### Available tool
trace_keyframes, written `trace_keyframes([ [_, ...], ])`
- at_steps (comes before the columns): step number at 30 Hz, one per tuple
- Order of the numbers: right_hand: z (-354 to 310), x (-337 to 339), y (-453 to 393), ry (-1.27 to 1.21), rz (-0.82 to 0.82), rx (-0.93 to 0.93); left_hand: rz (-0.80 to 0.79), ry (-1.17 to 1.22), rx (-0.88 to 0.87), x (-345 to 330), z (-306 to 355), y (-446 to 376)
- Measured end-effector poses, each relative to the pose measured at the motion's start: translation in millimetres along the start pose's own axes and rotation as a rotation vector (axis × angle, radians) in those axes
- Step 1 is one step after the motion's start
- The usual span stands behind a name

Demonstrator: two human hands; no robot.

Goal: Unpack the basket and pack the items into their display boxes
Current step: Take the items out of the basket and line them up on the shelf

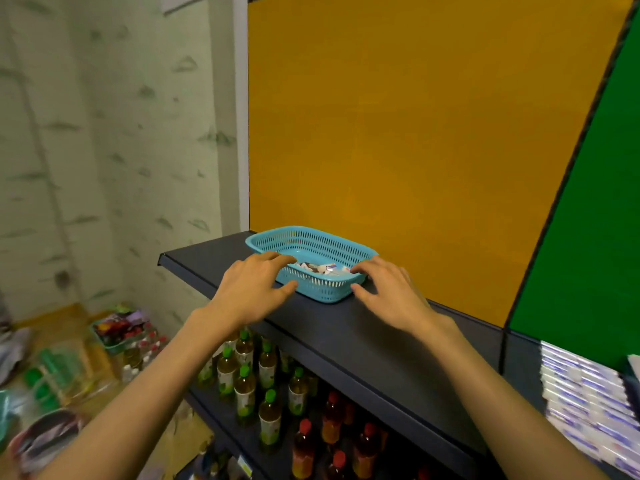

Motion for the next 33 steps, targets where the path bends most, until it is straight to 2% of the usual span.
trace_keyframes([
  [8,10,-49,-93,-0.032,0.056,-0.049,0.075,0.093,-0.055,-44,-77,-78],
  [15,23,-69,-159,0.002,0.049,-0.108,0.077,0.125,-0.164,-66,-124,-156],
  [22,28,-87,-193,0.069,-0.005,-0.159,0.085,0.143,-0.303,-86,-136,-213],
  [29,14,-109,-211,0.025,-0.080,-0.242,0.007,0.228,-0.482,-116,-139,-258],
  [33,4,-128,-218,0.001,-0.185,-0.315,-0.050,0.293,-0.586,-133,-137,-273],
])
Point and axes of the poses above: each hand's wrist, its own y-axis away from the middle knuckle, its own x-axis out of the back of the hand, z = x × y, the point moved 5 cm from there along -y, towards the middle knuckle, and after that the axes turned 5 degrees about -y, right-handed, at the moved point
